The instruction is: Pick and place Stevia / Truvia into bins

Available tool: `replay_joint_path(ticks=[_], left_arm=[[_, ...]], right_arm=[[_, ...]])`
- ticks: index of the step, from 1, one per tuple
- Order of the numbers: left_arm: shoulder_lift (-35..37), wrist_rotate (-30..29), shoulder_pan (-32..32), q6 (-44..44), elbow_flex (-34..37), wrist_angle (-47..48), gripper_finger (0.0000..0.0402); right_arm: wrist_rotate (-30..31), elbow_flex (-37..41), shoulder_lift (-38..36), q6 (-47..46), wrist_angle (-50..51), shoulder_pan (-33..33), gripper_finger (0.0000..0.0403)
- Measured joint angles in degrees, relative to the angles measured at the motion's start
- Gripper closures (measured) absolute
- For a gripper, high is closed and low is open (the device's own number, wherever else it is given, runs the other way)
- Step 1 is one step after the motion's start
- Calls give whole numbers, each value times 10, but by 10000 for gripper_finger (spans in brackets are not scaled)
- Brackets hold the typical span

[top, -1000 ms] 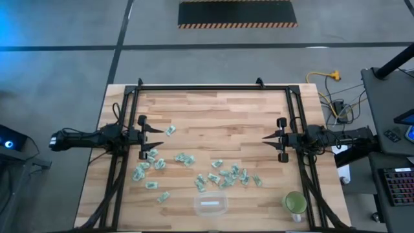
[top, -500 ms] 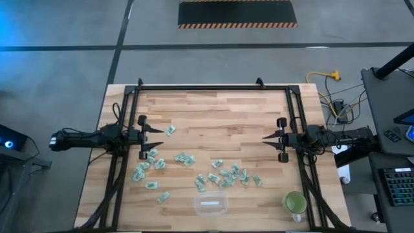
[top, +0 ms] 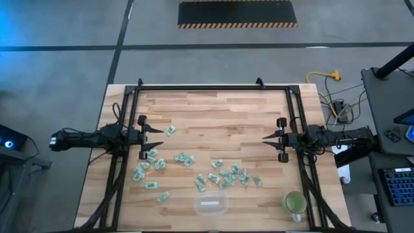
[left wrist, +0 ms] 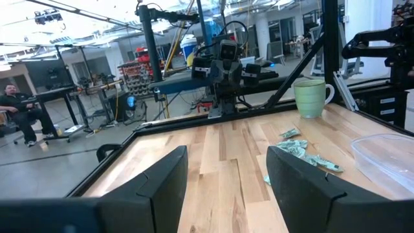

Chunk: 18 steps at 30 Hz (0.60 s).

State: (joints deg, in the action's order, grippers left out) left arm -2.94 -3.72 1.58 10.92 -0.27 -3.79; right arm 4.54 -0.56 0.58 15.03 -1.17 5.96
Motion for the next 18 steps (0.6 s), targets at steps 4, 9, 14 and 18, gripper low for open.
replay_joint_path(ticks=[4, 9, 14, 18], left_arm=[[0, 0, 0, 0, 0, 0, 207], [0, 0, 0, 0, 0, -4, 207], [0, 0, 0, 0, 0, -14, 207], [0, 2, 0, -36, 0, -37, 207]], right_arm=[[0, 0, 0, 0, 0, 0, 346], [-1, 0, 0, -110, -18, 0, 346], [-1, 0, 0, -277, -61, 0, 346], [-1, 0, 0, -315, -75, 0, 346]])
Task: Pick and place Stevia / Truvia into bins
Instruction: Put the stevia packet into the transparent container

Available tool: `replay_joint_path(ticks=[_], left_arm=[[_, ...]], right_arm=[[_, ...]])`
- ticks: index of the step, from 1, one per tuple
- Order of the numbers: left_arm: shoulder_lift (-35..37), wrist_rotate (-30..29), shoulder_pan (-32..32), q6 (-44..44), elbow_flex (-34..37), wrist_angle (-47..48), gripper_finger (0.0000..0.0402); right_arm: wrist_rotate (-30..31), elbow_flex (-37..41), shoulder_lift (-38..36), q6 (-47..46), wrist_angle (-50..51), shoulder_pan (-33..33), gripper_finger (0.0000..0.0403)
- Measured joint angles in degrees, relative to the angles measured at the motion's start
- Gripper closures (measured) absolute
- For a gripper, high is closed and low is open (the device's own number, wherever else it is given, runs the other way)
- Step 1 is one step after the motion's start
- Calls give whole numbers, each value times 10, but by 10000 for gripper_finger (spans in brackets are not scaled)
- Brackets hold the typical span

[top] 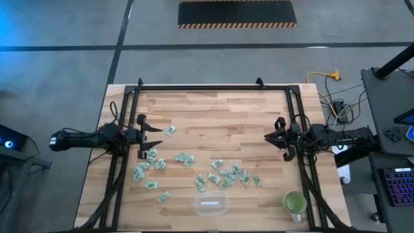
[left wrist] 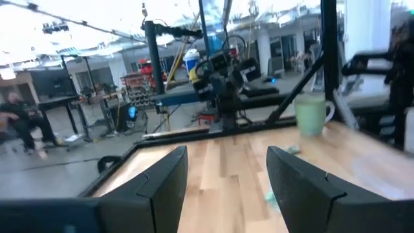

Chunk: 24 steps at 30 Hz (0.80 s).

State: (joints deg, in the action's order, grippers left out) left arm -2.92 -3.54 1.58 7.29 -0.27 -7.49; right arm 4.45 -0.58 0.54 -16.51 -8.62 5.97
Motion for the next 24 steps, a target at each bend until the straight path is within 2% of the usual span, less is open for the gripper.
replay_joint_path(ticks=[5, 11, 17, 24], left_arm=[[-1, -6, 0, -138, 0, -12, 207], [-1, -13, 0, -97, 0, -10, 207], [-18, -13, 0, -99, 0, -10, 207], [-98, -14, 0, -95, 0, -39, 207]], right_arm=[[0, 0, 0, 14, 2, 0, 346], [1, 0, 0, 104, 2, 0, 346], [2, 0, 0, 124, 2, 0, 346], [1, 0, 0, 141, -27, 0, 346]])
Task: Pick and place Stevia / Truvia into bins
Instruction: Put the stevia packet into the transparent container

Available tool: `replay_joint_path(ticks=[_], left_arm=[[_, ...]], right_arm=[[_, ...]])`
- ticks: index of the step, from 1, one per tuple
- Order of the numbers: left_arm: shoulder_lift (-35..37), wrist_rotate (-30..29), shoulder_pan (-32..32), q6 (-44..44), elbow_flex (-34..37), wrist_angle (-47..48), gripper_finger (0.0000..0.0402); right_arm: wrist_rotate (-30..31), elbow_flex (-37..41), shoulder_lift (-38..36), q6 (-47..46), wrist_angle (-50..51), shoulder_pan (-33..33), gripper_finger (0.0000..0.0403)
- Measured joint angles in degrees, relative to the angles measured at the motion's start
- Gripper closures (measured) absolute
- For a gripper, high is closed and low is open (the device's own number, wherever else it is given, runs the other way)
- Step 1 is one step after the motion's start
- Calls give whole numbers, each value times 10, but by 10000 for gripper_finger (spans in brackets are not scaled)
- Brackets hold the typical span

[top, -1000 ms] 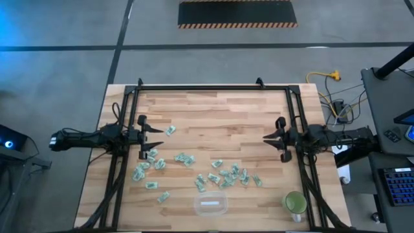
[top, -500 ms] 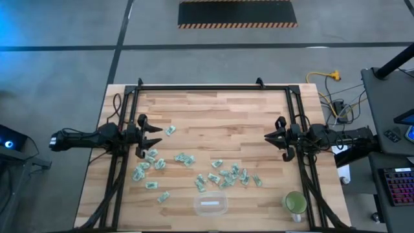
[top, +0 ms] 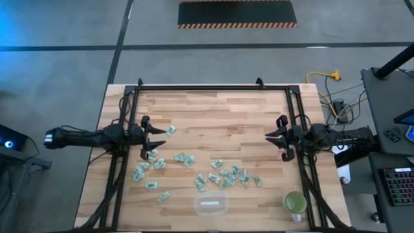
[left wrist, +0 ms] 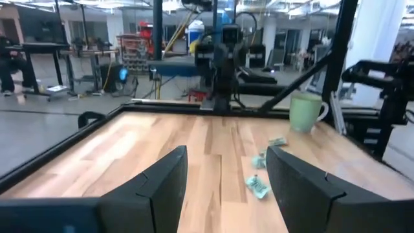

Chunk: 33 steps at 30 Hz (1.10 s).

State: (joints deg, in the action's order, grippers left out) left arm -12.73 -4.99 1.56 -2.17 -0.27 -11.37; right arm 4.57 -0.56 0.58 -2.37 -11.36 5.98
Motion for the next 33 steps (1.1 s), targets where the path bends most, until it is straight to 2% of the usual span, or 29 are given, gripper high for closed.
replay_joint_path(ticks=[2, 8, 12, 16, 20, 23, 27, 33], left_arm=[[-36, -20, 0, 15, -2, -18, 207], [-152, -230, 0, 11, -49, 41, 207], [-247, -271, -2, -1, -107, 82, 207], [-351, -278, -17, -28, -178, 185, 207], [-449, -283, -37, -48, -237, 272, 207], [-502, -282, -50, -50, -263, 275, 207], [-548, -265, -83, -61, -271, 279, 207], [-568, -171, -150, -65, -271, 278, 207]], right_arm=[[-1, 0, 0, 21, -18, 0, 346], [-2, 0, 0, 14, -37, 0, 346], [-6, 0, 7, -11, -37, 0, 346], [-6, 0, 32, -14, -37, 0, 346], [-2, 0, 61, 61, -82, 0, 346], [-1, -1, 79, 75, -118, 0, 346], [-1, 0, 100, 83, -111, 0, 341], [-1, 0, 143, 80, -111, 0, 295]])
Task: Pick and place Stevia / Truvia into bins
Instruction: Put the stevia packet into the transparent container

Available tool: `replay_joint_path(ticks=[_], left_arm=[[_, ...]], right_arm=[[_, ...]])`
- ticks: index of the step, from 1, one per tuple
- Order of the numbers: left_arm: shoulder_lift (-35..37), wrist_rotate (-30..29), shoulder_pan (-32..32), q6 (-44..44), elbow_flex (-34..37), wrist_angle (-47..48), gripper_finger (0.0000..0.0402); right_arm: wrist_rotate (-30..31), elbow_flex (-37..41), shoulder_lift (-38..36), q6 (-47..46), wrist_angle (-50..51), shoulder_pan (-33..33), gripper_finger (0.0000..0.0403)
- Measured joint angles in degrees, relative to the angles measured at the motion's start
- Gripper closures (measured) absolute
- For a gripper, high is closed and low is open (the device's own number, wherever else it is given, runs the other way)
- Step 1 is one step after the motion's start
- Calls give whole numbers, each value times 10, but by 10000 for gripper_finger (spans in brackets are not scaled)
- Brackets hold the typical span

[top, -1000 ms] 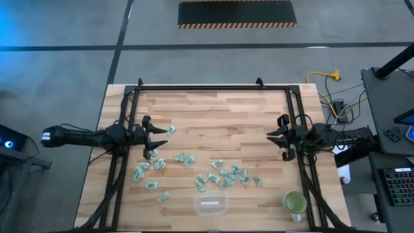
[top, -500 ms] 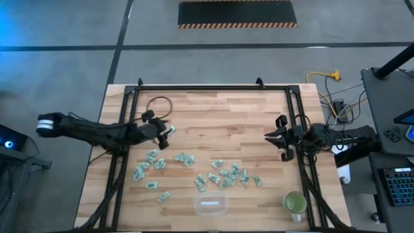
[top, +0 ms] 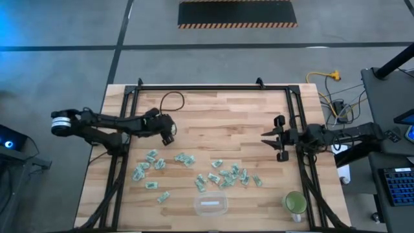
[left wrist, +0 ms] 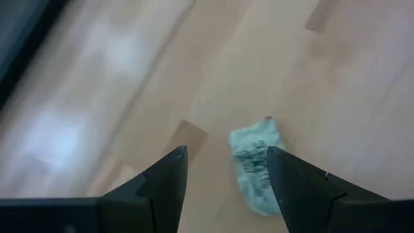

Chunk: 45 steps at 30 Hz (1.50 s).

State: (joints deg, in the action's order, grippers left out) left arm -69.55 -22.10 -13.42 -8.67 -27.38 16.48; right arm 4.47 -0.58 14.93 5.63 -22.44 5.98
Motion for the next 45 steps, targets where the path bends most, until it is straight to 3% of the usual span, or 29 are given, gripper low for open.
replay_joint_path(ticks=[10, 14, 20, 24, 30, 33, 38, 45], left_arm=[[3, 77, -41, -15, 16, -15, 207], [-15, 121, -44, -15, 30, -40, 207], [-40, 129, -44, -13, 31, -45, 215], [-43, 146, -44, 1, 28, -44, 262], [-21, 164, -44, 11, 30, -39, 378], [-12, 173, -40, 20, 29, -33, 393], [3, 266, -24, 22, 22, -70, 392], [-10, 397, 53, 57, 26, -276, 400]], right_arm=[[0, 0, 59, 5, -61, 0, 224], [2, 0, 71, 9, -65, 0, 214], [2, 0, 74, 10, -69, -1, 218], [2, 0, 74, 10, -72, -1, 225], [2, 0, 74, 10, -74, 0, 238], [2, 0, 74, 10, -79, 0, 244], [2, 0, 74, 10, -82, 0, 253], [2, 0, 74, 10, -82, 0, 263]])
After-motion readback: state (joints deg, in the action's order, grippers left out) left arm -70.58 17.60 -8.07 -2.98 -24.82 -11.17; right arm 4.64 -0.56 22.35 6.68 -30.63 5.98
